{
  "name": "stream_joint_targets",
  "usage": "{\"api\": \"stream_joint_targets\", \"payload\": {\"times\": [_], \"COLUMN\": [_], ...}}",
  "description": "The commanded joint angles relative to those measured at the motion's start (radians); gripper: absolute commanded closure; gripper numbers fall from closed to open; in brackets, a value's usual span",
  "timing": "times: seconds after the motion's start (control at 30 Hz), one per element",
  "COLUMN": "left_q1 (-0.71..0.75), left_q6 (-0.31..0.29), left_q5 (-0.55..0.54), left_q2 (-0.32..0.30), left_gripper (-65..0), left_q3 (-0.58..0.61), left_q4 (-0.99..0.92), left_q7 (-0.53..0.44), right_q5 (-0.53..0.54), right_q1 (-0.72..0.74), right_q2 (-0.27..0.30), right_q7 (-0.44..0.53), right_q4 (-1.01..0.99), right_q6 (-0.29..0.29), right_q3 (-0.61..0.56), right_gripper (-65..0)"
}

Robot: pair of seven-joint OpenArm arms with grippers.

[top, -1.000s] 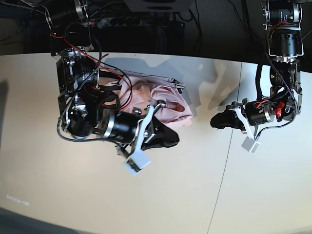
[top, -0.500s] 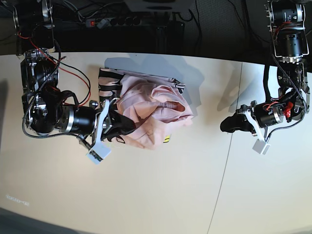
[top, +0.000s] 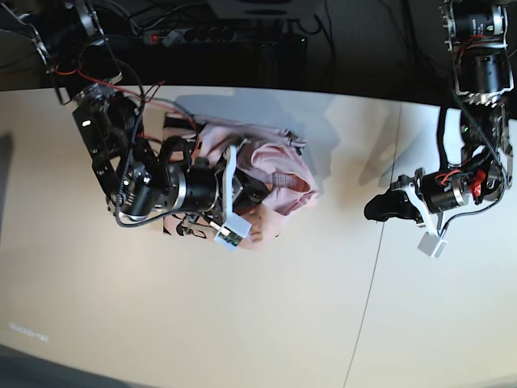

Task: Fold the T-shirt properly
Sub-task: 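Tuck and flatten the folded bundle with the right gripper, then push the bundle's sides inward with both grippers to square it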

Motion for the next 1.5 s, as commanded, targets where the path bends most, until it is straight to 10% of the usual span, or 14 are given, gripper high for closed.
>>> {"api": "stream_joint_targets", "payload": {"times": [0.0, 0.5, 0.87, 1.03, 1.33, 1.47], "left_q1": [-0.020, -0.020, -0.020, -0.020, -0.012, -0.012], "left_q6": [-0.009, -0.009, -0.009, -0.009, -0.009, -0.009], "left_q5": [-0.021, -0.021, -0.021, -0.042, -0.138, -0.143], "left_q2": [-0.014, -0.014, -0.014, -0.033, -0.122, -0.124], "left_gripper": [-0.6, -0.6, -0.6, -0.6, -0.6, -0.6], "left_q3": [-0.006, -0.006, -0.006, -0.006, -0.075, -0.111], "left_q4": [0.018, 0.018, 0.018, 0.018, 0.018, 0.018], "left_q7": [-0.013, -0.013, -0.010, 0.030, 0.077, 0.076], "right_q5": [0.002, -0.008, 0.154, 0.152, 0.244, 0.259], "right_q1": [0.046, 0.269, 0.270, 0.267, 0.156, 0.056], "right_q2": [-0.014, -0.260, -0.272, -0.219, 0.062, 0.079], "right_q7": [0.037, 0.058, -0.068, -0.111, -0.134, -0.133], "right_q4": [-0.024, -0.277, -0.156, -0.103, -0.065, -0.053], "right_q6": [0.062, 0.062, 0.062, 0.062, 0.062, 0.063], "right_q3": [-0.004, -0.011, -0.011, 0.004, 0.101, 0.101], "right_gripper": [0.0, 0.0, 0.0, 0.0, 0.0, 0.0]}}
